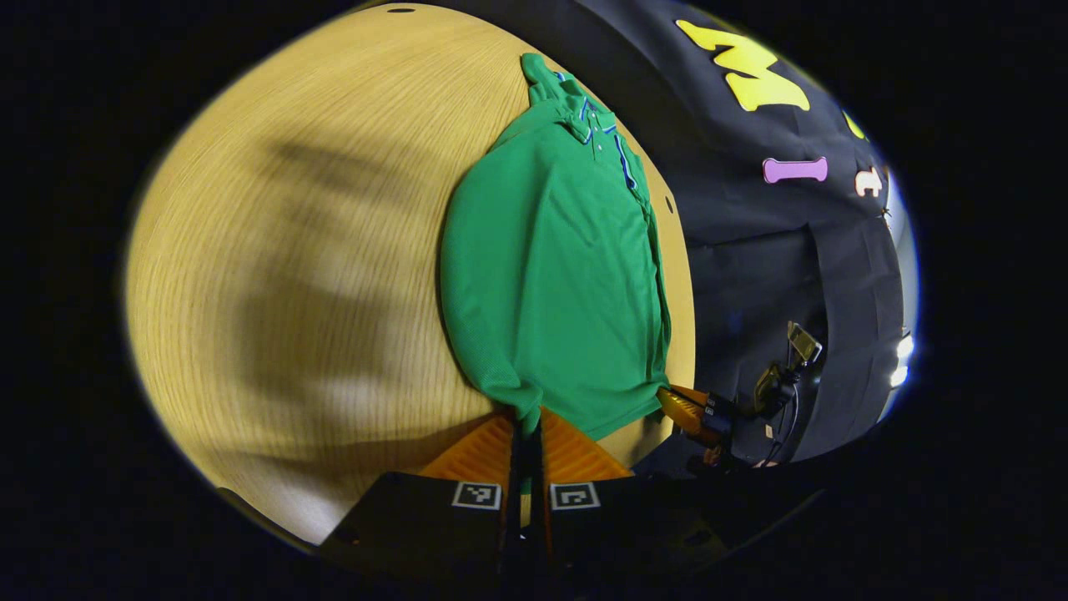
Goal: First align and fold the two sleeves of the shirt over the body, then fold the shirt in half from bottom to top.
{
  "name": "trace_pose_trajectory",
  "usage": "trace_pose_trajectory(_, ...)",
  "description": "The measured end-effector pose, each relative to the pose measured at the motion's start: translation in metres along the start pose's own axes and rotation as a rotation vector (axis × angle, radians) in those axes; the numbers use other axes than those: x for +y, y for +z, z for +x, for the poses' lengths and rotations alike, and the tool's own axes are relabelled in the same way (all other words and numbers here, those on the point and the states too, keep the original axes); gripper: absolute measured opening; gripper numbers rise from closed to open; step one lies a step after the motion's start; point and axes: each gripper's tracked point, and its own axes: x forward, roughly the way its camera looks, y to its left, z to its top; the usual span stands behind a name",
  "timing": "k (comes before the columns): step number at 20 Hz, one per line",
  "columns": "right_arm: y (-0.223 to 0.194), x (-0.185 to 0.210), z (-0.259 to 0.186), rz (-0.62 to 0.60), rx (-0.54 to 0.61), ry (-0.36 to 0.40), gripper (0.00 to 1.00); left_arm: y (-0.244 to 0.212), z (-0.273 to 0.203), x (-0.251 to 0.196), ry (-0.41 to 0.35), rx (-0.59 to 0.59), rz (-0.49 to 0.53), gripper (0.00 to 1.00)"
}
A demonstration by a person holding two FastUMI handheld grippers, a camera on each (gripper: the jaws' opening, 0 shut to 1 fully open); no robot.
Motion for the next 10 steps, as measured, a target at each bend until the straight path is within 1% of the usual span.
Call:
trace_pose_trajectory(1, 0.002, 0.001, -0.001, -0.001, 0.005, 0.009, 0.0, -0.001, -0.002, -0.001, -0.002, -0.002, 0.007, 0.06)
trace_pose_trajectory(2, 0.003, 0.003, -0.002, 0.013, 0.01, 0.03, 0.01, -0.001, -0.005, -0.001, -0.001, -0.007, 0.018, 0.05)
trace_pose_trajectory(4, 0.013, 0.007, -0.009, 0.087, -0.003, 0.08, 0.01, 0.003, -0.014, 0.003, 0.027, -0.035, 0.054, 0.04)
trace_pose_trajectory(5, 0.02, 0.005, -0.015, 0.123, -0.014, 0.098, 0.01, 0.008, -0.019, 0.0, 0.025, -0.054, 0.075, 0.04)
trace_pose_trajectory(6, 0.028, 0.002, -0.02, 0.15, -0.027, 0.107, 0.0, 0.011, -0.023, -0.005, 0.018, -0.065, 0.085, 0.04)
trace_pose_trajectory(7, 0.036, 0.001, -0.023, 0.171, -0.04, 0.115, 0.01, 0.016, -0.024, -0.011, 0.011, -0.067, 0.093, 0.04)
trace_pose_trajectory(9, 0.055, -0.001, -0.029, 0.19, -0.068, 0.124, 0.01, 0.024, -0.026, -0.017, 0.028, -0.069, 0.126, 0.04)
trace_pose_trajectory(10, 0.061, -0.001, -0.033, 0.192, -0.08, 0.129, 0.05, 0.027, -0.03, -0.019, 0.043, -0.065, 0.152, 0.04)
